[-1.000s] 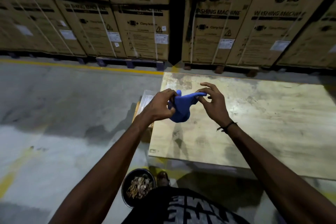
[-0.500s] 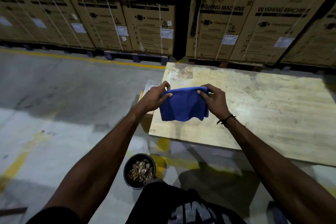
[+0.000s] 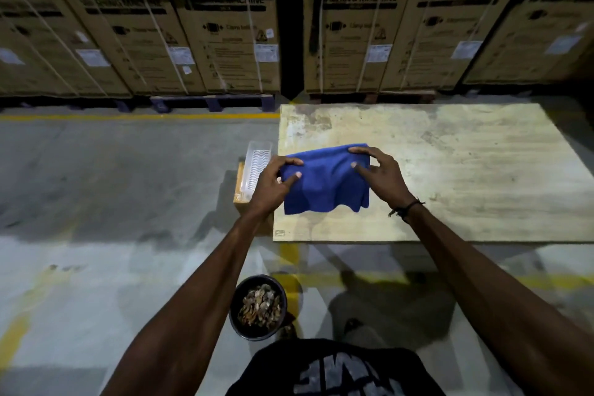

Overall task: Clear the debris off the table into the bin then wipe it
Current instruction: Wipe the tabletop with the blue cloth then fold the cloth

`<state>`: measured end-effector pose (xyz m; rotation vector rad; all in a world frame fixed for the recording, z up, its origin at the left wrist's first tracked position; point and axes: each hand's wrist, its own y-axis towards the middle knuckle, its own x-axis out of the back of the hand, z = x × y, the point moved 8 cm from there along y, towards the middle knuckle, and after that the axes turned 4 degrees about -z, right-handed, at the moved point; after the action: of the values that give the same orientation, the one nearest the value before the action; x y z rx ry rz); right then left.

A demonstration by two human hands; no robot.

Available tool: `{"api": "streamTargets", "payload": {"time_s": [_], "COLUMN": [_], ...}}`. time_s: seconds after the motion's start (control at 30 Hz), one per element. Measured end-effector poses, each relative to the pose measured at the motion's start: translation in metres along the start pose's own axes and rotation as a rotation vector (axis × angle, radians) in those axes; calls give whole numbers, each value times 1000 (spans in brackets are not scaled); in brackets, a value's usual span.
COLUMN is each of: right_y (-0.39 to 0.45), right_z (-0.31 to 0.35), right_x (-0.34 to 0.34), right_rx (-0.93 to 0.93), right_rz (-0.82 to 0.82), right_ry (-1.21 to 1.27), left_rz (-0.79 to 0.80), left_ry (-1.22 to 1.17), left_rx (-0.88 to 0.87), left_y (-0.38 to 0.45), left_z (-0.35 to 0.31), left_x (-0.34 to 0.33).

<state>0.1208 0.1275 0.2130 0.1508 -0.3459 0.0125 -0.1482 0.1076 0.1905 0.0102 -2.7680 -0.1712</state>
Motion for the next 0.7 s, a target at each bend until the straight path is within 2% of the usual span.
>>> {"api": "streamTargets", "payload": {"time_s": [0.27,0.5,0.7], "right_y": [1,20,26], "right_z": [-48,-124,-188], "right_x": [-25,-43,-73], "right_rx": [-38,-221,-383], "right_rz": [246,278,362], "right_ry": [-235,-245,-263], "left_rz": [189,333,386], "left_ry": [245,365,408], "left_rx": [6,159,266], "left_y": [14,36,44], "left_z": [41,109,166], "left_x": [-25,-51,-76]}}
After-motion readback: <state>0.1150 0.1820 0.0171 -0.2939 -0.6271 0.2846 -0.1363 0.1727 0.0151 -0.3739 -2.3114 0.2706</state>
